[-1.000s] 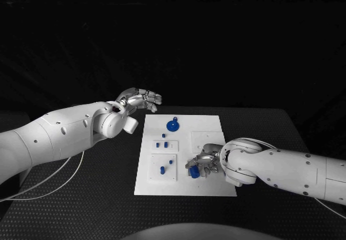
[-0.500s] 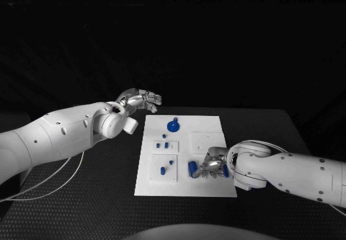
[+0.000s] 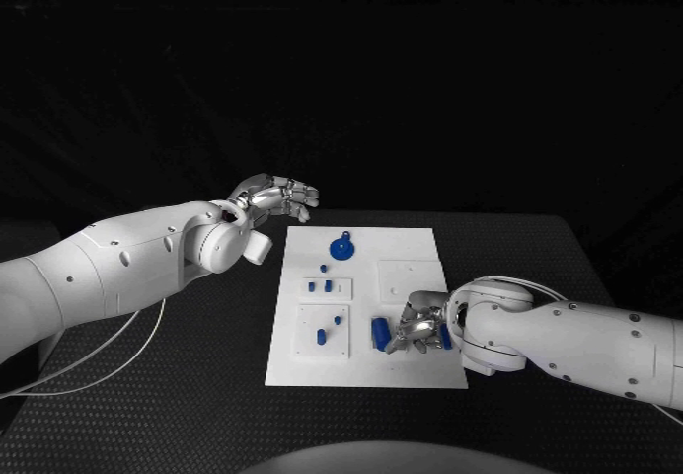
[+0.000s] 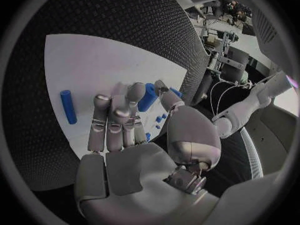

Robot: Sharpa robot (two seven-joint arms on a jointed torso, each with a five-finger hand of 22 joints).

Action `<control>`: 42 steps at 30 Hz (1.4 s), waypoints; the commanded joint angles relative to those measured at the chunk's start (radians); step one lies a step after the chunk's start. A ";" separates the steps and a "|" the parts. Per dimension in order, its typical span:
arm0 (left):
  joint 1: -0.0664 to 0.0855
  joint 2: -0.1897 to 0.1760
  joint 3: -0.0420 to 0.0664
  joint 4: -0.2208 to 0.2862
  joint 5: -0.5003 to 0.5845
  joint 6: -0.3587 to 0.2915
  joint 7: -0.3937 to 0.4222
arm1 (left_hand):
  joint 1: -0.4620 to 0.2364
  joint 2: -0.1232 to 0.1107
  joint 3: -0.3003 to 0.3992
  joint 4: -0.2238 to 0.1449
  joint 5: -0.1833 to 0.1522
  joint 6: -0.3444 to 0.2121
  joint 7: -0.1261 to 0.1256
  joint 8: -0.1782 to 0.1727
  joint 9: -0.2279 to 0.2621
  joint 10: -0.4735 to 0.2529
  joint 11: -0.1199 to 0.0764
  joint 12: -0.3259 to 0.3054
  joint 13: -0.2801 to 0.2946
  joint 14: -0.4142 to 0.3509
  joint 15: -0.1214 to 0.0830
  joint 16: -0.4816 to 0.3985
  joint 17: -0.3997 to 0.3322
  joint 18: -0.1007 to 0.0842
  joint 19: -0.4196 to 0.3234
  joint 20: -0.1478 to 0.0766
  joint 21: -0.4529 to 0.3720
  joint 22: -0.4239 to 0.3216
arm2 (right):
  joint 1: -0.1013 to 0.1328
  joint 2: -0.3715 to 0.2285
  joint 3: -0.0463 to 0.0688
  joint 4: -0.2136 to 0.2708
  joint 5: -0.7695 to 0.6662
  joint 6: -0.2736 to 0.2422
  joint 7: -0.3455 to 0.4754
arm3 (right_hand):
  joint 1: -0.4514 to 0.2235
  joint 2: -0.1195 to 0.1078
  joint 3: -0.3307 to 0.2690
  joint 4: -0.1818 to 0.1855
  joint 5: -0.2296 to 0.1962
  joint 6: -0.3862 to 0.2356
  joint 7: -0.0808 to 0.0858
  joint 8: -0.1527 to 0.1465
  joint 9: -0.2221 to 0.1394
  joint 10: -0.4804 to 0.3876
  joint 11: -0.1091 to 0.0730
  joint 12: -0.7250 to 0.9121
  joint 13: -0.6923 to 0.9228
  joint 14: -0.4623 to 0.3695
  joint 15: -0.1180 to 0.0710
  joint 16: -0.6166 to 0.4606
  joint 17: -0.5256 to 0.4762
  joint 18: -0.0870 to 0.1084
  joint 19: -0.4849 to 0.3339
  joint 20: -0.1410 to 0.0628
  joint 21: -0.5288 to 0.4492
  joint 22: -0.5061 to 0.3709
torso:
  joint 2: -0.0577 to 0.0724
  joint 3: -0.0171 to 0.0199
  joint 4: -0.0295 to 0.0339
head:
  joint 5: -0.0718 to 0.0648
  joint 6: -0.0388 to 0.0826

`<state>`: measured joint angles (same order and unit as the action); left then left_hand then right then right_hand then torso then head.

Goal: Assemble the parts on the task board

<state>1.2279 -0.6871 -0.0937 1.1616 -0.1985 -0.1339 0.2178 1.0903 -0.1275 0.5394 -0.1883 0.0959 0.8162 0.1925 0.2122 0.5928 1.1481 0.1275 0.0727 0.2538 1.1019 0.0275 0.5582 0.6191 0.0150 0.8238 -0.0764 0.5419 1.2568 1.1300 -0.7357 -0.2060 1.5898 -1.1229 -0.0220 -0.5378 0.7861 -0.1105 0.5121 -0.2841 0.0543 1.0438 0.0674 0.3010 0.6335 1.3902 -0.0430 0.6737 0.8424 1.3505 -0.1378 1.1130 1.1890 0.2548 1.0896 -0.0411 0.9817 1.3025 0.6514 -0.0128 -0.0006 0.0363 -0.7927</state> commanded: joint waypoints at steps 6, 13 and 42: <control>0.001 -0.001 0.000 0.004 0.006 0.016 0.004 | -0.012 0.003 0.000 0.009 -0.005 -0.008 0.000 0.005 -0.001 -0.005 0.003 -0.002 -0.001 0.007 0.001 -0.006 0.002 0.018 0.004 0.006 -0.007 0.002 | -0.002 0.014 0.000 -0.010 -0.055 -0.035 -0.001 | -0.039 0.039 0.006 0.018 -0.005 0.017 -0.004 -0.006 0.001 0.014 -0.006 -0.001 0.002 -0.005 0.002 0.010 -0.003 0.007 0.008 0.003 0.001 -0.003 | 0.000 -0.0017 0.0007 | 0.000 -0.003; 0.001 0.000 0.000 0.002 0.006 0.016 0.004 | -0.014 0.002 0.000 0.012 -0.005 -0.008 0.000 0.006 -0.001 -0.005 0.003 -0.002 -0.001 0.007 0.001 -0.007 0.003 0.018 0.004 0.006 -0.008 0.002 | -0.005 0.031 0.000 -0.022 -0.085 -0.031 -0.021 | -0.091 0.053 0.057 0.042 -0.005 0.027 -0.007 -0.012 -0.002 0.016 -0.009 -0.001 0.003 -0.007 0.000 0.018 -0.008 0.007 0.010 0.000 0.003 -0.004 | -0.001 -0.0022 0.0010 | -0.005 -0.004; 0.000 0.001 0.000 -0.001 0.006 0.020 0.000 | -0.012 0.003 0.001 0.013 -0.006 -0.008 0.000 0.007 -0.002 -0.005 0.003 -0.001 -0.001 0.007 0.001 -0.009 0.006 0.019 0.004 0.006 -0.010 0.004 | -0.026 0.056 0.000 -0.039 -0.163 0.007 -0.009 | -0.077 -0.078 0.157 0.012 -0.006 0.039 -0.005 -0.024 -0.011 0.018 -0.007 0.002 0.011 -0.007 0.001 0.034 -0.022 0.007 0.020 0.002 0.020 -0.001 | 0.000 -0.0016 -0.0001 | -0.003 -0.008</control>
<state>1.2279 -0.6864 -0.0939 1.1601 -0.1985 -0.1295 0.2137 1.0867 -0.1237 0.5396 -0.1829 0.0959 0.8162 0.1925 0.2122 0.5923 1.1484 0.1271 0.0727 0.2539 1.1019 0.0275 0.5542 0.6234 0.0150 0.8238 -0.0764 0.5380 1.2594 1.1070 -0.6747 -0.2042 1.5520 -1.2703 -0.0326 -0.5512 0.7113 -0.1804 0.6766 -0.2720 0.0543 1.0813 0.0593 0.2762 0.6202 1.4032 -0.0518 0.6736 0.8528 1.3507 -0.1374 1.1422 1.1677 0.2542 1.1024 -0.0396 0.9971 1.3012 0.6508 -0.0140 -0.0002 0.0330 -0.8008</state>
